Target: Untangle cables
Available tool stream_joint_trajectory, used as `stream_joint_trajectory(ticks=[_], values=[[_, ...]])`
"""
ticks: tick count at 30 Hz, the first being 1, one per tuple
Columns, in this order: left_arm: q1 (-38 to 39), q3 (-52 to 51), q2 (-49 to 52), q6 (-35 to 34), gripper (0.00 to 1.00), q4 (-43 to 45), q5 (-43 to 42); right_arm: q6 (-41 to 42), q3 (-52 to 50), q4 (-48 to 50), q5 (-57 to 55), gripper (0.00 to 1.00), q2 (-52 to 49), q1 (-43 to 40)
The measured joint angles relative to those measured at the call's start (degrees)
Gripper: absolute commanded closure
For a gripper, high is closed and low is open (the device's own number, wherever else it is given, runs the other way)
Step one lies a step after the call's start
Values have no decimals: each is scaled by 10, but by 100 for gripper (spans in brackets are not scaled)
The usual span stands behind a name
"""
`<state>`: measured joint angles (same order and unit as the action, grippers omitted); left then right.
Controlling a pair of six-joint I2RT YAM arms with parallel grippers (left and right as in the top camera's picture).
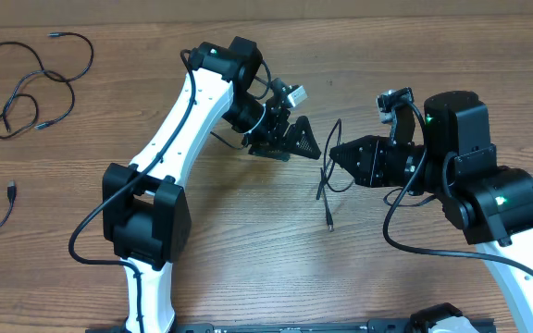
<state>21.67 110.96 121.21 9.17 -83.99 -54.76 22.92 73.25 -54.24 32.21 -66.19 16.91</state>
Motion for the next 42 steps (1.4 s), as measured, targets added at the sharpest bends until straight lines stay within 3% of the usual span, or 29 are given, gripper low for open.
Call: stream_joint_trajectory(ticks=[7, 22, 27, 32, 42], values=[[-7, 0, 0, 75, 0, -7, -75, 19, 0, 28, 18, 96, 0, 0], [16, 0, 0, 76, 0, 48, -80, 71, 0, 97, 115, 96, 0, 0], [16, 0, 0, -32, 0, 85, 27, 78, 0, 112, 126, 96, -1, 0], [16, 0, 0, -169, 0, 82, 203, 84, 0, 122, 137, 96, -1, 0], [7, 0, 0, -327, 0, 38, 433, 86, 0, 122, 141, 96, -1, 0]])
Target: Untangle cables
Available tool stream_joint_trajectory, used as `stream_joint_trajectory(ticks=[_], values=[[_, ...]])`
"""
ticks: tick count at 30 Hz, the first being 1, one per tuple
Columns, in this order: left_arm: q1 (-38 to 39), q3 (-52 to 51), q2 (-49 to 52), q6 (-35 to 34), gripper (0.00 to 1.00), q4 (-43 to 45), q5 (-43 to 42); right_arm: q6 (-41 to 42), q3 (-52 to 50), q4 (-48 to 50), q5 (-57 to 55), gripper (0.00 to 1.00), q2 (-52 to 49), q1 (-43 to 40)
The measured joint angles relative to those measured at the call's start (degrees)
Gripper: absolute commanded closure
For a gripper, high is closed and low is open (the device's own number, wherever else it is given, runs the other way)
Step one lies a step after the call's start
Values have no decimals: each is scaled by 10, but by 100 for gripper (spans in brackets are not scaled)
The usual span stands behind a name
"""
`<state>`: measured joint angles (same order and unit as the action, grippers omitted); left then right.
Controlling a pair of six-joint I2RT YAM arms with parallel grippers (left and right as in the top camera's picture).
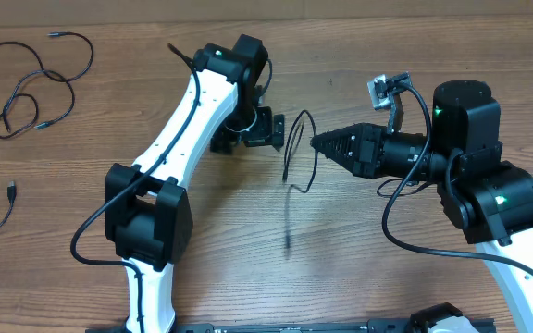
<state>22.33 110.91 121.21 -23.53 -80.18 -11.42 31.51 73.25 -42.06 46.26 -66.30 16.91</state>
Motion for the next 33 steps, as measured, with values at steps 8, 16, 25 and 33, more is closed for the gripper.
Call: stream_joint_trajectory(ticks=[8, 16, 25, 33], values=[[-26, 0, 0, -11, 0, -8, 6, 0, 0, -9, -22, 96, 0, 0], [-39, 0, 0, 173, 1, -3, -238, 1, 0, -10, -49, 96, -2, 0], [-39, 0, 0, 171, 0, -4, -282, 16, 0, 11, -48, 89, -7, 0], [-37, 0, 0, 90, 0, -20, -181, 12, 0, -40, -73, 51, -7, 0]])
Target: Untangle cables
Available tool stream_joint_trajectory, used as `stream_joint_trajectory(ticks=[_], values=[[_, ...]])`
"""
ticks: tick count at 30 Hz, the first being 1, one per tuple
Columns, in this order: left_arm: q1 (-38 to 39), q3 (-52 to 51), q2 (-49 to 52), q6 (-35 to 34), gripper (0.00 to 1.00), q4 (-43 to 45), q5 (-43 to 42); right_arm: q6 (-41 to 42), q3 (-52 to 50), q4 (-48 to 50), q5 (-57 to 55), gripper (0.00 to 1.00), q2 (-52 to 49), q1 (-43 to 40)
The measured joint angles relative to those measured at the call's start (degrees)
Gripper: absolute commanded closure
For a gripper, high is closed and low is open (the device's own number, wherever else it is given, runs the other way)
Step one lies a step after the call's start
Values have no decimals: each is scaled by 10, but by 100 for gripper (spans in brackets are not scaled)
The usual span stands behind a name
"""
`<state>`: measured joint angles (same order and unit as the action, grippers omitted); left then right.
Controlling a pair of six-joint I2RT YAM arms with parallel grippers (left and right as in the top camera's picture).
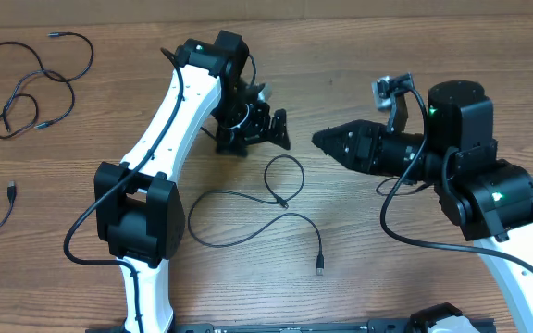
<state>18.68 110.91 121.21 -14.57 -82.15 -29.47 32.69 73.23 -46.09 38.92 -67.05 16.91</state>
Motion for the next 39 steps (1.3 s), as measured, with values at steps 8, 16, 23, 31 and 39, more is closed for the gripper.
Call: stream_joint_trajectory(ticks=[8, 16, 23, 31, 39], values=[[-25, 0, 0, -116, 1, -97, 191, 2, 0, -89, -127, 23, -7, 0], [-34, 0, 0, -173, 0, -126, 290, -1, 0, -108, -178, 2, -58, 0], [-29, -4, -22, -182, 0, -144, 298, -17, 0, -132, -188, 0, -127, 0], [-5, -12, -213, -170, 0, -143, 298, -21, 0, -112, -190, 0, -150, 0], [-5, -165, -353, -168, 0, -104, 327, -23, 0, -99, -191, 0, -150, 0]])
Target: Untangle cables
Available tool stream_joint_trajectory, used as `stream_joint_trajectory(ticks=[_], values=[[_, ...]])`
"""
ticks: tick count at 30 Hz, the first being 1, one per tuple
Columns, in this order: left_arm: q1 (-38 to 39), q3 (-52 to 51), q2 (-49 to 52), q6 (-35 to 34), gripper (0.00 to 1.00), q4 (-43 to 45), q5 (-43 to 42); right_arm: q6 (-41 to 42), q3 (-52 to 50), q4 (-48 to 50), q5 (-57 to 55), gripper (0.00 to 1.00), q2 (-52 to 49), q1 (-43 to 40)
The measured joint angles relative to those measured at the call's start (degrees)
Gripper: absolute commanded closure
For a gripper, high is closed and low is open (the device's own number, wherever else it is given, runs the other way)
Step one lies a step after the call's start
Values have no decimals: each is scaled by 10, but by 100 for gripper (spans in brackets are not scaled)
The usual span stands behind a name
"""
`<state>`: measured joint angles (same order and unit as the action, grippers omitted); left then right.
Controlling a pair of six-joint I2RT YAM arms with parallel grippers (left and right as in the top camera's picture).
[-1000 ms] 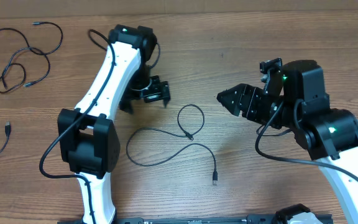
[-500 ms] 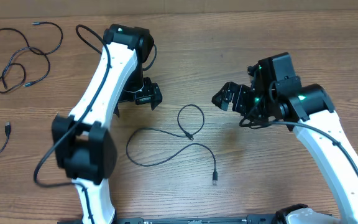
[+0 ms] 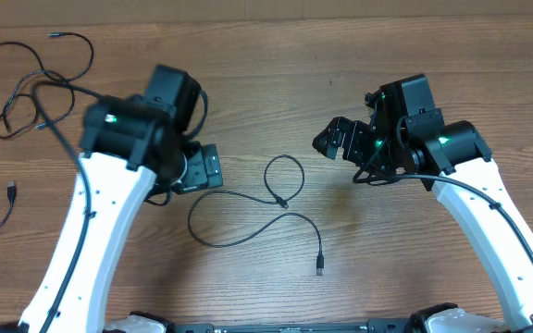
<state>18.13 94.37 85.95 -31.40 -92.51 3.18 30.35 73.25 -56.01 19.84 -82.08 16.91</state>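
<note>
One black cable (image 3: 284, 157) lies loose on the wooden table between the arms. It forms a small loop in the middle and a wider curve to the left, and its plug end (image 3: 320, 266) points toward the front edge. My left gripper (image 3: 207, 170) sits just left of the wide curve, mostly hidden under its own arm. My right gripper (image 3: 329, 139) hovers to the right of the small loop, jaws apart and holding nothing. Neither gripper touches the cable.
A tangled bundle of black cables (image 3: 26, 88) lies at the far left back corner. Another cable end with a plug (image 3: 10, 191) lies at the left edge. The left arm's elbow reaches over toward that bundle.
The left arm has swung left and forward, bringing its gripper down beside the cable's wide curve. The right arm has drawn back and turned its wrist. The cable lies as it did.
Both grippers first held the cable up between them, then the right gripper alone held it dangling over the middle. After that the cable lay spread on the table with both grippers off it. It rests there still, and both arms have shifted.
</note>
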Motion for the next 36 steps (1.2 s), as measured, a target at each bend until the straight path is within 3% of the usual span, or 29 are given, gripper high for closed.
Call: stream_joint_trajectory(ticks=[10, 14, 24, 31, 36], values=[[-43, -233, 49, 0, 1, 203, -15, -2, 0, -16, -3, 0, 0, 0], [-96, -253, 81, 2, 12, 240, -43, -2, 0, -16, -3, 0, 0, 0], [-118, -261, 208, 63, 12, 274, -104, -2, 0, -10, -4, 0, 0, 0], [-118, -264, 231, 111, 12, 282, -129, -2, 0, -3, -3, 0, 0, 0], [-118, -264, 231, 113, 0, 269, -127, -2, 0, -2, -4, 0, 0, 0]])
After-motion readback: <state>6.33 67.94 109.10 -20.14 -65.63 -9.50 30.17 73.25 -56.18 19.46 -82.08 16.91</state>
